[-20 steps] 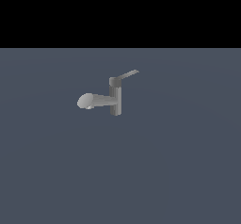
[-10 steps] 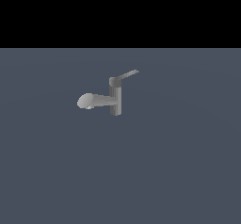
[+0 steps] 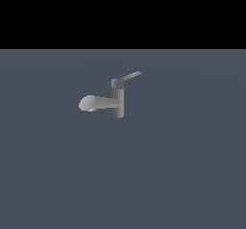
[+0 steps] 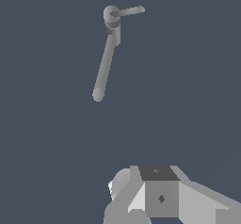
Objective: Turn on the faucet by rotating a designated handle.
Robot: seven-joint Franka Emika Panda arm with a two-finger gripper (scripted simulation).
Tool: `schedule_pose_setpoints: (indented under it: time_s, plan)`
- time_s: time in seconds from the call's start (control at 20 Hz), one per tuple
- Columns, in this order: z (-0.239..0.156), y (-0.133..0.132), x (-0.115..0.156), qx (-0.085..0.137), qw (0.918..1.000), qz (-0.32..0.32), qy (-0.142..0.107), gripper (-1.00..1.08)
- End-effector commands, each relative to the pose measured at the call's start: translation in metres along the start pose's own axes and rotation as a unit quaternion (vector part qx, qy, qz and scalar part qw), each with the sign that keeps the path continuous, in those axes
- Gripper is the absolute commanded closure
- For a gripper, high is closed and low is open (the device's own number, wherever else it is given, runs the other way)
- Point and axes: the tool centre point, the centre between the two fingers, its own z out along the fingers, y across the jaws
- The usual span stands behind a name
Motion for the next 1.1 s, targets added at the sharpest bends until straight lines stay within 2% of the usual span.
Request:
schedule_pose_setpoints:
  time_s: [0.0, 0.3, 0.55, 0.8, 1.05]
  plan:
    - [0.002, 0.0, 0.011, 0.004, 0.9998, 0.021, -0.001, 1.08]
    - [0.009, -0.001, 0.046, 0.015, 0.9958, 0.09, -0.003, 1.08]
    - [0.021, -0.001, 0.081, 0.024, 0.9868, 0.16, -0.006, 1.08]
    - [0.035, -0.001, 0.116, 0.031, 0.9725, 0.231, -0.009, 1.08]
    - [0.054, 0.001, 0.15, 0.035, 0.953, 0.301, -0.013, 1.08]
